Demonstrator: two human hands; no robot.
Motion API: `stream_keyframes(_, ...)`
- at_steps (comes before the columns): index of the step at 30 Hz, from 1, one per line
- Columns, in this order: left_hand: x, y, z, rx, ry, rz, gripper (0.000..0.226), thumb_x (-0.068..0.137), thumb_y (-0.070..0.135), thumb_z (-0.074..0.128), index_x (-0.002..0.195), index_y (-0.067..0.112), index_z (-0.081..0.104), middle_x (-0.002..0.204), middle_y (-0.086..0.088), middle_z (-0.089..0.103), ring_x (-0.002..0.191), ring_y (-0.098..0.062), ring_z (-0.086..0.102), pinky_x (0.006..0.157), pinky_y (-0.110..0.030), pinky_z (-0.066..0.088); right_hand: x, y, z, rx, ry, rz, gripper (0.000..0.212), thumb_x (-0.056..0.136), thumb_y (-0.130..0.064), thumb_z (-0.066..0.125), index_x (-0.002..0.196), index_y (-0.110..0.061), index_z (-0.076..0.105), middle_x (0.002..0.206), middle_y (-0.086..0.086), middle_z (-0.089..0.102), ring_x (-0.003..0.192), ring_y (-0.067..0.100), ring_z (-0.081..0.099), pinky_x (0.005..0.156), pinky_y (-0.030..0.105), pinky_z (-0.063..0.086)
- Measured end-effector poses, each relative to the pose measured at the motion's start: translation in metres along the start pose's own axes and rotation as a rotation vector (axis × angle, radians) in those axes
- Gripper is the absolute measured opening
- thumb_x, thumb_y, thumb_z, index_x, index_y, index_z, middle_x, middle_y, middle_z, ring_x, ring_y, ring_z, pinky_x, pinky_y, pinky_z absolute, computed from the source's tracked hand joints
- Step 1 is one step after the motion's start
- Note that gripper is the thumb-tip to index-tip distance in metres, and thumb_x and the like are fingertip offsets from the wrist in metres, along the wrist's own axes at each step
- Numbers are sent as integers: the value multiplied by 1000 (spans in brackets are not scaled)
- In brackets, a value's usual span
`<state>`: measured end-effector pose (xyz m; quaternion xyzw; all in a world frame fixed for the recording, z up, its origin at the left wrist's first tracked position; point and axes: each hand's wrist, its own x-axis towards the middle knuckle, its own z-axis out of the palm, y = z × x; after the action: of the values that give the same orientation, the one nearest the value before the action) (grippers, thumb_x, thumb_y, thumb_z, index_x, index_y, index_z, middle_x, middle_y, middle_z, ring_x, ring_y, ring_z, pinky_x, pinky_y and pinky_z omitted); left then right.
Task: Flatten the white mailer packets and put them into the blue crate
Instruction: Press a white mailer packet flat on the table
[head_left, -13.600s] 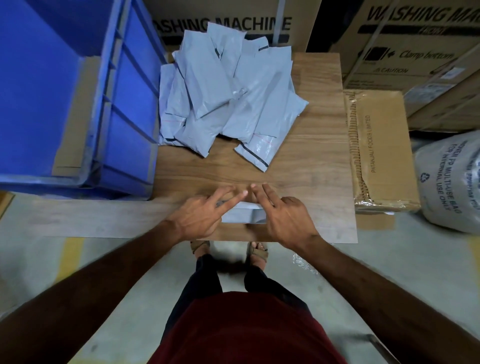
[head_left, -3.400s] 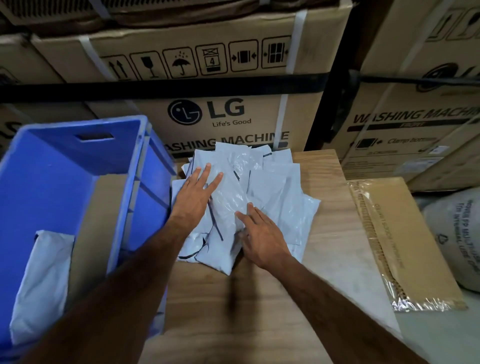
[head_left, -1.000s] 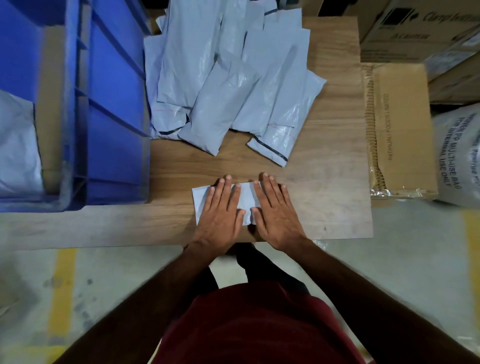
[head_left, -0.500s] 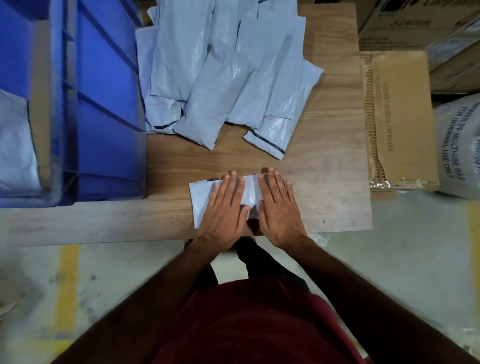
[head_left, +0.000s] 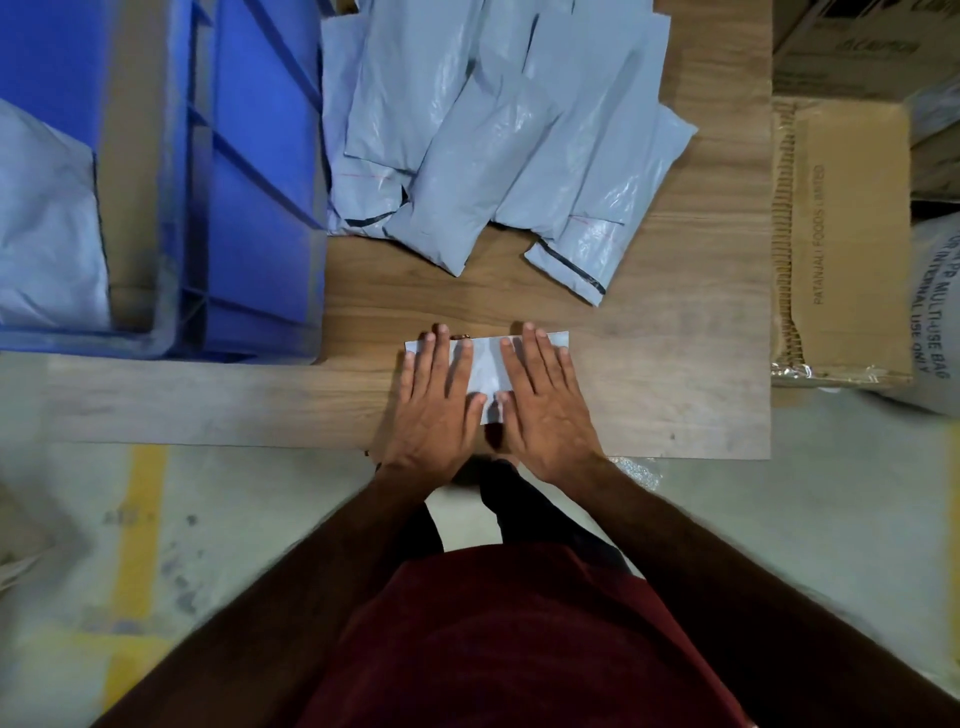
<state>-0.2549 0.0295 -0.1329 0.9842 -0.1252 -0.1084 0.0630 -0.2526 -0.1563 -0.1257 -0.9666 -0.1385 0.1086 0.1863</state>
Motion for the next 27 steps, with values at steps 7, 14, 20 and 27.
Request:
stream_keyframes(7, -4, -9, 6, -66, -43, -17, 69, 105, 47, 24, 163, 13, 7, 170, -16, 1, 157, -32, 2, 126, -53, 9, 3, -6, 5, -62, -62, -4, 69, 102, -32, 36, 163, -14, 9, 170, 13, -1, 157, 25, -6, 127, 49, 6)
stream_keyframes(14, -19, -36, 2, -108, -22, -13, 69, 103, 38, 25, 162, 8, 8, 170, -16, 1, 157, -30, 0, 126, -51, 12, 5, -29, 9, -105, -83, -115, 71, 97, -30, 31, 163, -14, 13, 169, 18, 1, 157, 29, -3, 126, 53, 7)
stream_keyframes(20, -15, -35, -7, -4, -13, 55, 69, 103, 38, 28, 161, 4, 11, 168, -20, 3, 157, -34, 3, 125, -55, 13, 4, -27, 5, -39, -35, -87, 68, 100, -29, 35, 162, -12, 16, 169, 18, 2, 157, 29, -3, 126, 54, 8)
stream_keyframes(27, 6, -14, -3, 8, -57, 344, 75, 105, 48, 39, 163, 11, 8, 170, -15, 0, 157, -31, -1, 126, -51, 12, -14, 17, 2, -60, 19, 87, 68, 104, -28, 39, 163, -10, 10, 170, 14, -1, 158, 27, -4, 126, 53, 10)
